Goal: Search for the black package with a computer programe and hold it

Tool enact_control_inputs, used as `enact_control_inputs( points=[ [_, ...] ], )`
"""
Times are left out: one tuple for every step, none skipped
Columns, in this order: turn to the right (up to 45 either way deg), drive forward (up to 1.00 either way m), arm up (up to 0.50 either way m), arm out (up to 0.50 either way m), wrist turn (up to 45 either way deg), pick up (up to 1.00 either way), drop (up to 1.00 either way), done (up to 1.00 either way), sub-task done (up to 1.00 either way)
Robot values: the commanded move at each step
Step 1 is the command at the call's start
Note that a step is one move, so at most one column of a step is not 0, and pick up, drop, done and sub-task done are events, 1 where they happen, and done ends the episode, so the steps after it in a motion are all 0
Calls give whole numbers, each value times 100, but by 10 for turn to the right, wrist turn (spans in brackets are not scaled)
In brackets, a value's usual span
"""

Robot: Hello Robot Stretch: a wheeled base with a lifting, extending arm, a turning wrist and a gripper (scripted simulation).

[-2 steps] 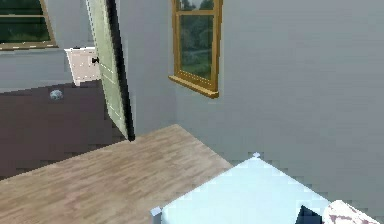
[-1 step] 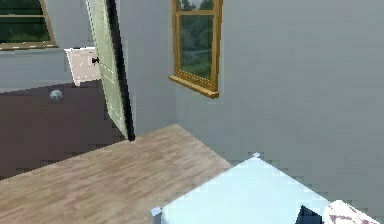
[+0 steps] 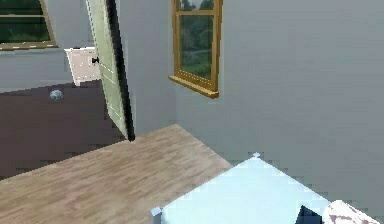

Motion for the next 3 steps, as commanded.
enact_control_inputs(
  points=[
    [0, 0, -30, 0, 0, 0, 0, 0, 0],
    [0, 0, 0, 0, 0, 100, 0, 0, 0],
    [0, 0, 10, 0, 0, 0, 0, 0, 0]
  ],
)
